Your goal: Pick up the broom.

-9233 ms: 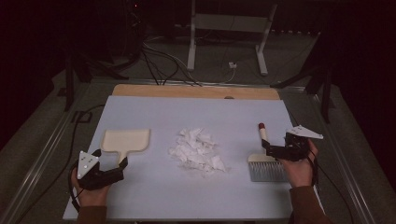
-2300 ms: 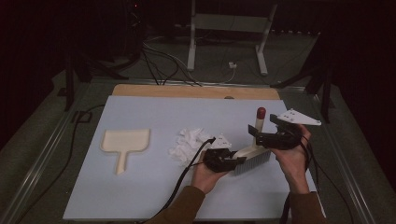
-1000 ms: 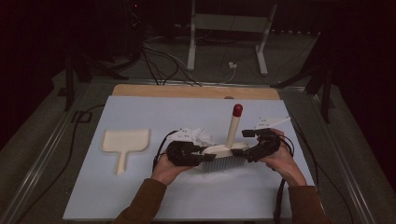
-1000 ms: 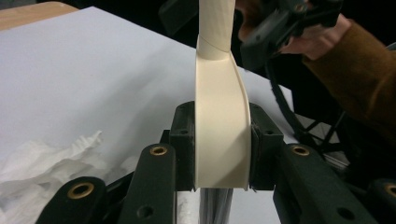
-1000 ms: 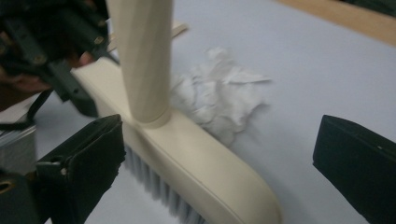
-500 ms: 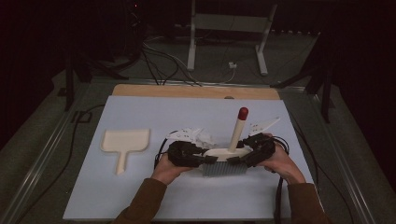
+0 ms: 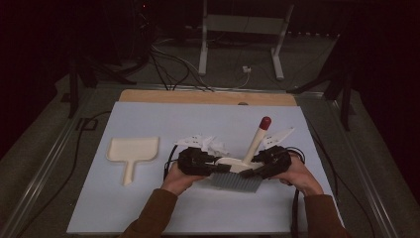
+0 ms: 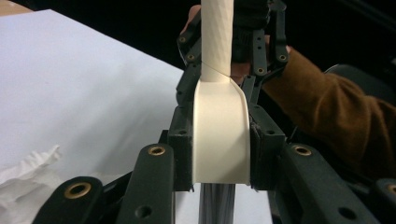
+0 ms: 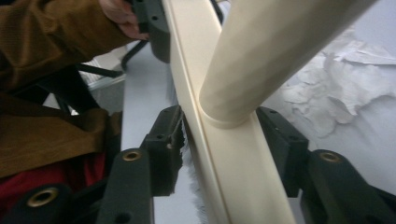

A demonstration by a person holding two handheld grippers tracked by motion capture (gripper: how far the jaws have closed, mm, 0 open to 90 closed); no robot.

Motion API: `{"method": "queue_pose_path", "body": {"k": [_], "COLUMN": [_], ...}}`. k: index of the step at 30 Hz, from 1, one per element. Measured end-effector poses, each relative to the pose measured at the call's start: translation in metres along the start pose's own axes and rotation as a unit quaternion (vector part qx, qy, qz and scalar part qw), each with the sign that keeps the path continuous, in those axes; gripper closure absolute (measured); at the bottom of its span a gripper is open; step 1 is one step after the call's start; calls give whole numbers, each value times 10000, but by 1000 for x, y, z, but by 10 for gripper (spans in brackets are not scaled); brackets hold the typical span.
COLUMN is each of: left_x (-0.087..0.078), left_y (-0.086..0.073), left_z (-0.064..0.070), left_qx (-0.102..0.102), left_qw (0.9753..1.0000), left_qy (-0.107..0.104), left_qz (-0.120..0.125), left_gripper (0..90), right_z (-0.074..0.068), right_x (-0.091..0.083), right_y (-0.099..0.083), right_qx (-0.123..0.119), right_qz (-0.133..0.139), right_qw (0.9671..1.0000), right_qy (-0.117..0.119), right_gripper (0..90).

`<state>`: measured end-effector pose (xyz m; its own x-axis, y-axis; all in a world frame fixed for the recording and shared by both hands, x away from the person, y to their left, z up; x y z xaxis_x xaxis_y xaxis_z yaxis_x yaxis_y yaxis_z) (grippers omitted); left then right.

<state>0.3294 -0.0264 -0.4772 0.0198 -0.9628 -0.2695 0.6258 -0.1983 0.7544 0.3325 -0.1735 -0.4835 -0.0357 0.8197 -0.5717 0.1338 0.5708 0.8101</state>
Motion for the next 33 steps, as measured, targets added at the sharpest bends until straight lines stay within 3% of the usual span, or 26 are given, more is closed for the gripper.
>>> {"method": "queue_pose_path", "body": {"k": [3, 6, 10, 11, 13, 14, 16, 20, 23, 33], "left_x": [0, 0, 2, 2, 2, 2, -1, -7, -11, -30], "left_y": [2, 1, 1, 1, 4, 5, 7, 9, 11, 15], "left_z": [-1, -2, -3, -4, -5, -6, -7, -11, -14, -20], "left_qx": [-46, -57, -54, -66, -116, -164, -188, -187, -200, -75], "left_qw": [10000, 10000, 9998, 9996, 9993, 9990, 9984, 9960, 9934, 9829], "left_qy": [-21, 17, 206, 274, 323, 363, 460, 779, 1023, 1672], "left_qz": [77, 40, 19, 51, 146, 216, 282, 402, 476, 762], "left_gripper": [647, 619, 574, 515, 491, 413, 396, 272, 202, 100], "right_z": [-5, -7, -8, -8, -8, -8, -8, -8, -5, 1], "right_x": [0, 0, 2, 2, 2, 2, 1, -1, -3, -11], "right_y": [-2, -3, -5, -5, -5, -4, -3, -5, -4, 3], "right_qx": [0, -6, -4, 2, 40, 39, 34, 65, 84, 239], "right_qz": [161, 223, 244, 236, 246, 262, 269, 233, 230, 409], "right_qw": [9995, 9991, 9991, 9992, 9992, 9992, 9993, 9995, 9997, 9973], "right_qy": [260, 362, 356, 325, 302, 292, 254, 181, -58, -555], "right_gripper": [633, 663, 676, 676, 676, 676, 676, 676, 676, 676]}}
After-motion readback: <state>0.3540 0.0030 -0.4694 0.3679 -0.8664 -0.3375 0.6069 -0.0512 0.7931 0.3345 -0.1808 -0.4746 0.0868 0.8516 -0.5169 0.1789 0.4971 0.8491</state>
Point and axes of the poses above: each handheld gripper's, and its own axes: x roughly forward along the jaws, y roughly out of its top, z roughly to its right, the point moved 8 cm from there along x, roughly forward along the jaws, and after that the axes turned 14 degrees about -x, right-handed, at the moved point
